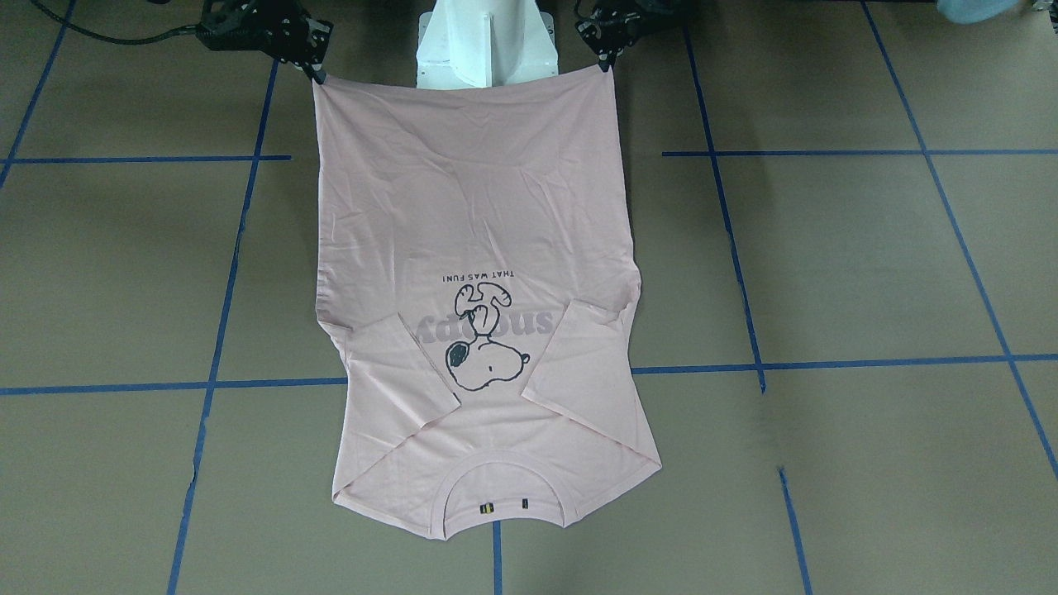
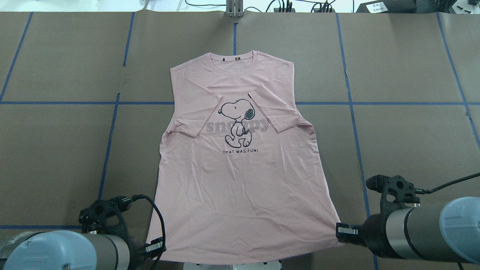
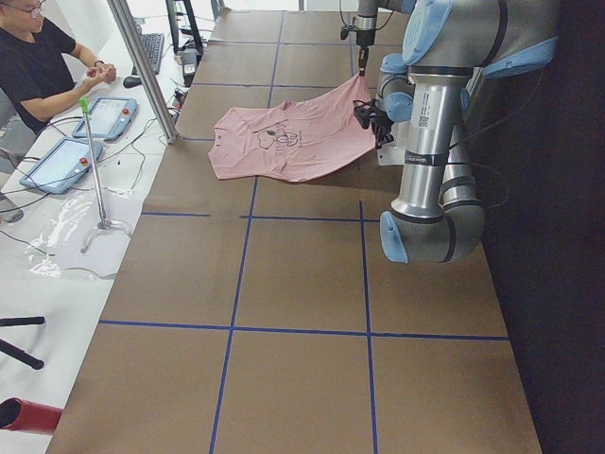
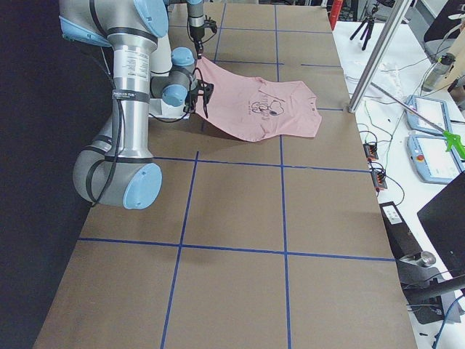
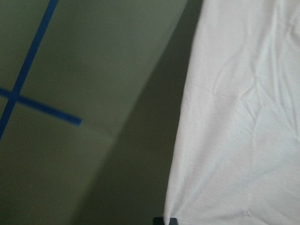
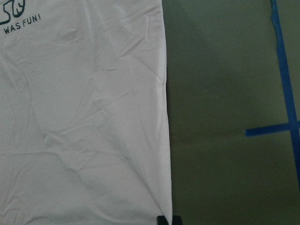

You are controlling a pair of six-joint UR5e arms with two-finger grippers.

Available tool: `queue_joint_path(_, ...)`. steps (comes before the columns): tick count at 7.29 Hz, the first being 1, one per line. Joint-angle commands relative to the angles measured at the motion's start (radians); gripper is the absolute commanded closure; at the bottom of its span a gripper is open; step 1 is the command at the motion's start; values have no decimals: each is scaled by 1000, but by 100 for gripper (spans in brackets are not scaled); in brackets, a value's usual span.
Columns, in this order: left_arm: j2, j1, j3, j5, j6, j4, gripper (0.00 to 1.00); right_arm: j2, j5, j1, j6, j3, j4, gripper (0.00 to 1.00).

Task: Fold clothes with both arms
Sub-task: 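Lift the hem with both grippers and fold it toward the collar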

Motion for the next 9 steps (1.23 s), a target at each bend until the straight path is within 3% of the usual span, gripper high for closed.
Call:
queue_joint_path(1,-4,52,-97,-2,-31,101,100,-50,-3,-96,42,62,-1,100)
queue_joint_path(3,-10,11,-78,-3,-11,102,100,-24,2,-11,12,44,2,100)
queue_joint_path(4,-27,-32,-67,-2,72,97,100,31,5,54,-89,25,2,100)
queue_joint_path(7,-85,-275,38,-9,331,94,100,233,6,276,-339,-169,-1,100)
queue_joint_path(9,-96,-398,111,-11,442,55,100,291,26,436,-477,-302,11,100)
